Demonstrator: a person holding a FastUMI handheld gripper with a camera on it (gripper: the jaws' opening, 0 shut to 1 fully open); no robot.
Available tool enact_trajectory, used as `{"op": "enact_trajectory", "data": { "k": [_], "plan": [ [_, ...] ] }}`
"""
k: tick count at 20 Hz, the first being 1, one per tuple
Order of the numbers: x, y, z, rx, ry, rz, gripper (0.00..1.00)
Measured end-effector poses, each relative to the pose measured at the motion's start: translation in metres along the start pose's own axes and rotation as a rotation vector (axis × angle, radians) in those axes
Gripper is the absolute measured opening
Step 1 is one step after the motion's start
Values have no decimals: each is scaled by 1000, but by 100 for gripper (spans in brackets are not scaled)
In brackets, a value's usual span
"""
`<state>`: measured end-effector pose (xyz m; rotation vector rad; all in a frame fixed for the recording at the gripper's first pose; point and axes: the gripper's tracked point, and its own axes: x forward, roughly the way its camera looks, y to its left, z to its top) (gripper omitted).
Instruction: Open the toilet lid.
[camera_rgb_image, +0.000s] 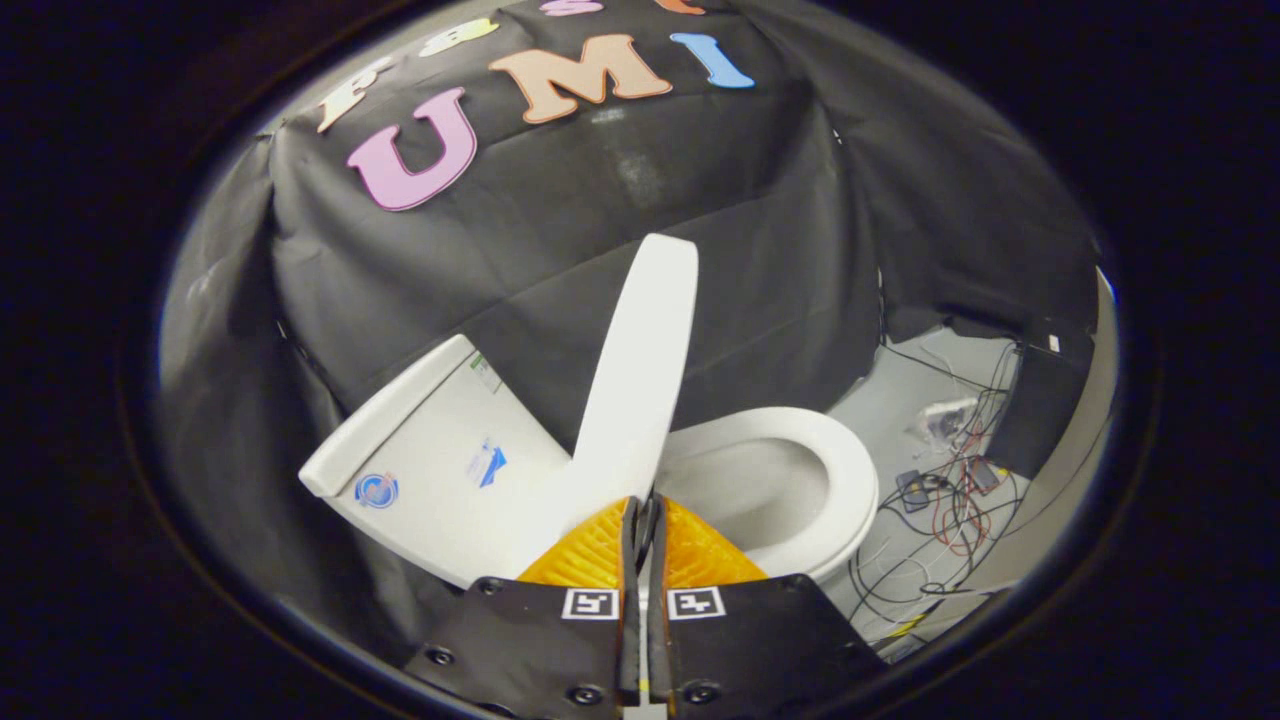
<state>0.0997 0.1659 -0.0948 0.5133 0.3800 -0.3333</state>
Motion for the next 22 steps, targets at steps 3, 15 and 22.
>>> {"op": "enact_trajectory", "data": {
  "k": [3, 15, 22],
  "plan": [
    [-1, 10, 5, -61, -5, -3, 4],
    [-3, 69, 16, -183, -15, 50, 4],
    [-1, 103, 16, -247, -37, 68, 4]
  ]
}}
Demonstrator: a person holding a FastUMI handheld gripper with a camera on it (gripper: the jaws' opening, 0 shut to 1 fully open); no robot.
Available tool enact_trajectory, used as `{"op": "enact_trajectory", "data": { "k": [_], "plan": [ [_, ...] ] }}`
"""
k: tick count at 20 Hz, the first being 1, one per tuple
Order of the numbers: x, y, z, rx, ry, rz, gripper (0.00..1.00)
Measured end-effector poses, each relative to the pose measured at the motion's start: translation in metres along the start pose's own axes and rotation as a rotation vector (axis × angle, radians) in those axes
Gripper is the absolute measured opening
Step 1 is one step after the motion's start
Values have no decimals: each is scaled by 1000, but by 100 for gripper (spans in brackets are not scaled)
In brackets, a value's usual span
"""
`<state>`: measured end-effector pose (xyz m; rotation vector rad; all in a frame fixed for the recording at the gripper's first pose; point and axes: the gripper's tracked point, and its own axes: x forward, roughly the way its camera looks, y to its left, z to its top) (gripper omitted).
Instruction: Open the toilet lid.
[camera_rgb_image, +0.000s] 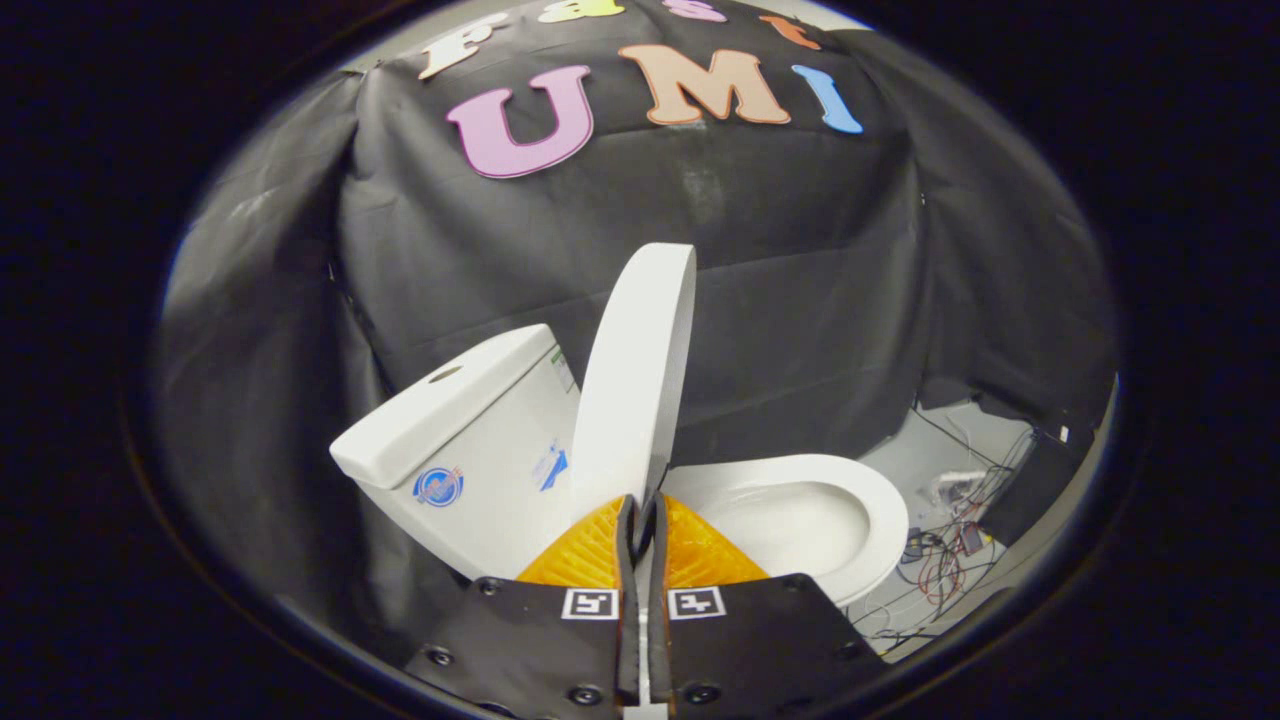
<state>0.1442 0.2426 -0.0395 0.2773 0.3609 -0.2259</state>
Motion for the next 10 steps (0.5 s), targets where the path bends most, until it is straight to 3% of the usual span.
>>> {"op": "enact_trajectory", "data": {
  "k": [10],
  "plan": [
    [10, 66, 9, -77, -23, 48, 4]
  ]
}}
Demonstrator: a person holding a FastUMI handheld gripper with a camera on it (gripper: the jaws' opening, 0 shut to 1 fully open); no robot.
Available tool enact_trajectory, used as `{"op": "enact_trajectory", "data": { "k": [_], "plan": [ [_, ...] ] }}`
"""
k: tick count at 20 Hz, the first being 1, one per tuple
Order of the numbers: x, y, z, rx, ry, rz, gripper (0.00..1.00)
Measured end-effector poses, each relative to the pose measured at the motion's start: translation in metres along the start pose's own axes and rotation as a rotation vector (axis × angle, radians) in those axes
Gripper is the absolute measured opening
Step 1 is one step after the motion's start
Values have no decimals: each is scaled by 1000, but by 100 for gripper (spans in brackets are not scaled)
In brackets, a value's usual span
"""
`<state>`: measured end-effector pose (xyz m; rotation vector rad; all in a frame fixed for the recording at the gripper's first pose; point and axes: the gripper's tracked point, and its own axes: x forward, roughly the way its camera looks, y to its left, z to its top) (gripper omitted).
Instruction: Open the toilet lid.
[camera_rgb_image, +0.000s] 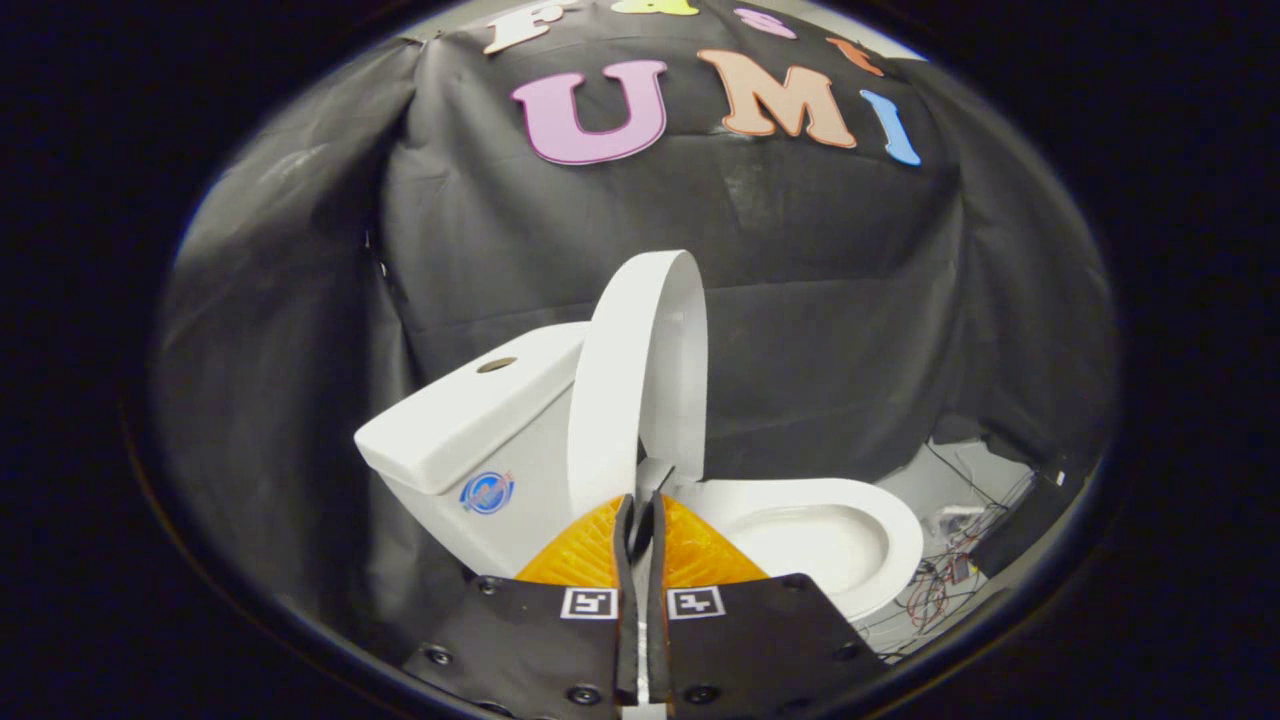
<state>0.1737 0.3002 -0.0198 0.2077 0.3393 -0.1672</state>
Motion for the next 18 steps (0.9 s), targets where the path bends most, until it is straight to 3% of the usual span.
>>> {"op": "enact_trajectory", "data": {
  "k": [12, 18],
  "plan": [
    [14, 49, -3, -86, -52, 80, 4],
    [17, 56, -1, -63, -100, 95, 6]
  ]
}}
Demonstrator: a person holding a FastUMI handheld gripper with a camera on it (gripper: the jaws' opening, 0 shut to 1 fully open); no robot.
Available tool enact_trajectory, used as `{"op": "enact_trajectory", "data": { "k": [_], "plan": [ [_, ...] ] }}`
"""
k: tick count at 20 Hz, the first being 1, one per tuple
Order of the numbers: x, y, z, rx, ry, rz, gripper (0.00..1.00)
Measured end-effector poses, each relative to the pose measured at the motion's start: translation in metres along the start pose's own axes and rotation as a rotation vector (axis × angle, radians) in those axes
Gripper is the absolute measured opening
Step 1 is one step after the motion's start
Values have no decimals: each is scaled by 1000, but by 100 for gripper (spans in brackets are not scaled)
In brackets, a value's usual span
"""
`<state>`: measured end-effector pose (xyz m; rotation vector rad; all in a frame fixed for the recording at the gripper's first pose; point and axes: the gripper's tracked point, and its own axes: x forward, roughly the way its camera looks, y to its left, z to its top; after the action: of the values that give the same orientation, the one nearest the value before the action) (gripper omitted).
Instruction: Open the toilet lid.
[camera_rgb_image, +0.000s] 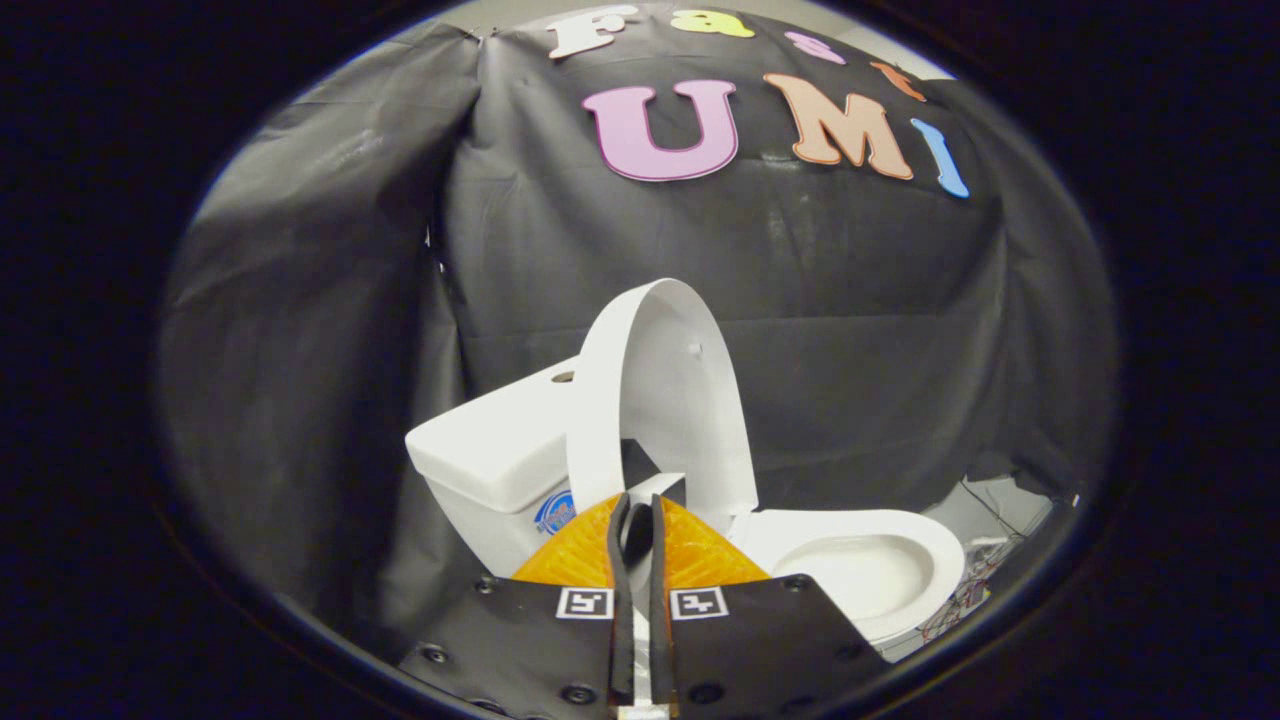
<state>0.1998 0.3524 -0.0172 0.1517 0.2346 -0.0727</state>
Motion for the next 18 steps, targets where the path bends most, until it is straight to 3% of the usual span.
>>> {"op": "enact_trajectory", "data": {
  "k": [5, 7, 10, 13, 18],
  "plan": [
    [-7, -11, 0, 29, 3, -10, 6],
    [-10, -19, -1, 29, 16, -15, 14],
    [-22, -17, 6, 33, 9, 60, 25],
    [-41, -19, 25, 31, -59, 96, 25],
    [-68, -48, 41, 67, -96, 77, 78]
  ]
}}
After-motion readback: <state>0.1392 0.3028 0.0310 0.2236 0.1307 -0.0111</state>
